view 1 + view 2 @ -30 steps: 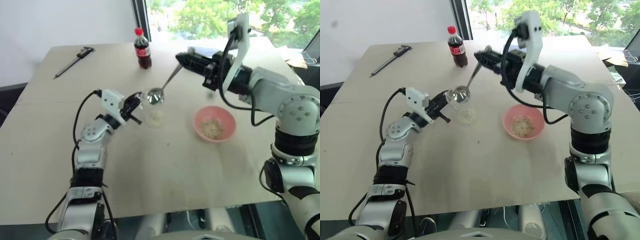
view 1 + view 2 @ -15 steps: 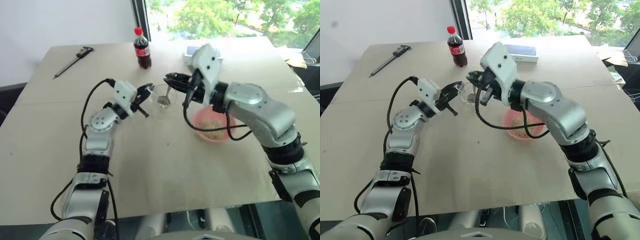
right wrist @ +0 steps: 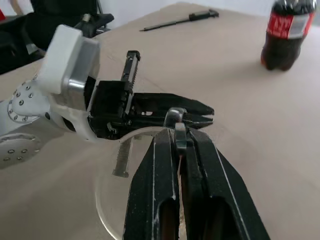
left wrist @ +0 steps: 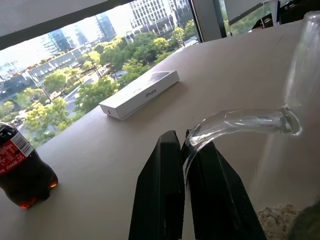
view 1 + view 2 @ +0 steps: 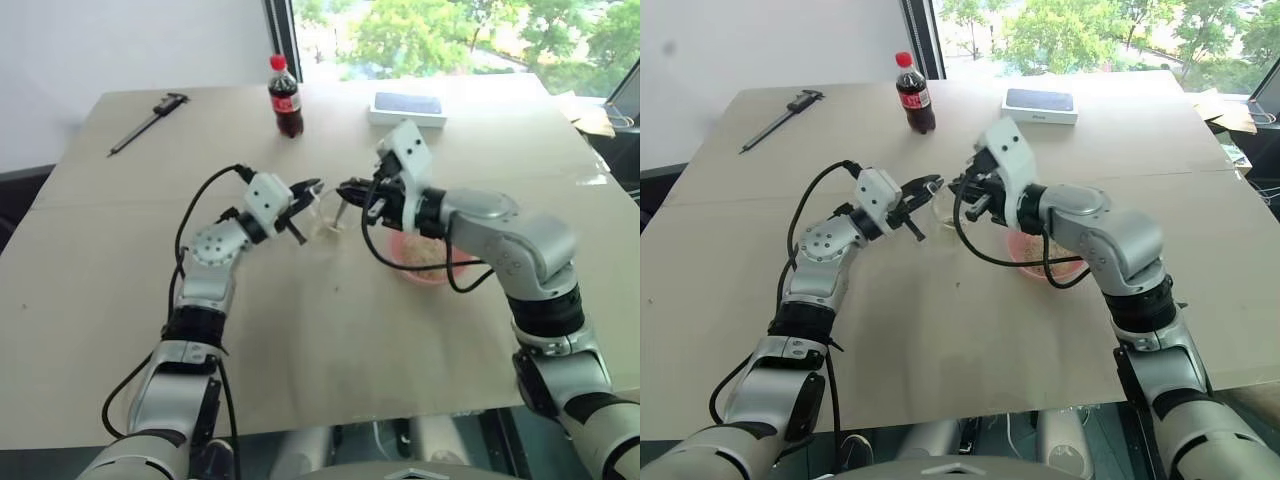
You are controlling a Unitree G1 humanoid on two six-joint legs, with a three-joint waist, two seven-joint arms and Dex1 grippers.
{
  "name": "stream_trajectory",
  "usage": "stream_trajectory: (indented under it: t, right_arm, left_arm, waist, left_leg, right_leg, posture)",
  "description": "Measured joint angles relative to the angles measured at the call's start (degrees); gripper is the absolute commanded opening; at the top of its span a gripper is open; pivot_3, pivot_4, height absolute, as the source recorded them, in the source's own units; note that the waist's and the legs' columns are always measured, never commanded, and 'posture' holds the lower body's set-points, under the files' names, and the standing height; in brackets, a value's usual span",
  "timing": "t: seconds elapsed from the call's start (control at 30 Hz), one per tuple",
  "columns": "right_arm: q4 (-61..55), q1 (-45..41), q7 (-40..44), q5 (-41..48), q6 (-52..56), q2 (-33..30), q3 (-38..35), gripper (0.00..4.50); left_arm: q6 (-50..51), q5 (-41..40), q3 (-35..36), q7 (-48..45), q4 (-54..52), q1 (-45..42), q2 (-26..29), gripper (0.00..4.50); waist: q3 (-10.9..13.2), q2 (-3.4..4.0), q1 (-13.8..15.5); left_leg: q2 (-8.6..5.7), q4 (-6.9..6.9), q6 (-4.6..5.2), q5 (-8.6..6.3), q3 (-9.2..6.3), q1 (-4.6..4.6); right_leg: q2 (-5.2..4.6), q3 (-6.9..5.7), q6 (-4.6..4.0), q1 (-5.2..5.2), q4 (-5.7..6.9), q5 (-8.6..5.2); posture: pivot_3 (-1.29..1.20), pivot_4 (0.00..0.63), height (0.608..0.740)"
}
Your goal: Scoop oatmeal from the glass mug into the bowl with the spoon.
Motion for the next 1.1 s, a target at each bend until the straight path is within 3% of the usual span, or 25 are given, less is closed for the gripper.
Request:
stream_trajectory:
  t: [0.27, 0.43, 0.63, 1.1]
  right_arm:
    - [1.76, -3.6, -14.33, 5.09, 20.0, 12.96, -20.57, 0.0]
    - [3.71, -9.03, -18.91, 5.64, 27.92, 16.45, -32.06, 0.0]
    - [4.65, -12.51, -22.71, 7.22, 30.51, 17.24, -40.83, 0.0]
    - [5.19, -10.95, -29.76, 19.66, 30.52, 11.81, -44.38, 0.0]
  left_arm:
    - [-1.81, 0.2, 0.0, 0.34, 2.76, -1.19, -1.05, 0.01]
    - [-2.83, 0.12, 0.19, 1.62, 4.15, -1.32, -2.11, 0.01]
    - [-3.11, -0.24, 0.78, 3.87, 5.84, -1.36, -4.23, 0.01]
    - [-3.14, -0.67, 1.77, 7.29, 7.27, -1.26, -6.7, 0.01]
  waist:
    - [0.0, 0.01, -0.17]
    - [-0.01, 0.02, -0.19]
    - [-0.01, 0.02, -0.14]
    - [-0.02, 0.02, -0.26]
  left_leg:
    - [0.01, 0.0, 0.0, 0.0, 0.02, 0.03]
    - [-0.01, 0.0, 0.0, 0.0, 0.04, 0.03]
    - [-0.03, 0.01, 0.0, 0.0, 0.04, 0.02]
    - [-0.03, 0.01, 0.01, 0.01, 0.08, 0.04]
  right_leg:
    - [0.0, 0.05, 0.0, -0.02, 0.1, 0.0]
    - [0.0, 0.05, 0.0, -0.02, 0.12, 0.0]
    - [-0.02, 0.06, 0.0, -0.02, 0.13, 0.0]
    - [-0.04, 0.13, 0.0, -0.02, 0.2, 0.0]
  posture:
    - [0.0, 0.15, 0.74]
    - [0.0, 0.15, 0.74]
    - [0.0, 0.15, 0.74]
    - [0.0, 0.15, 0.74]
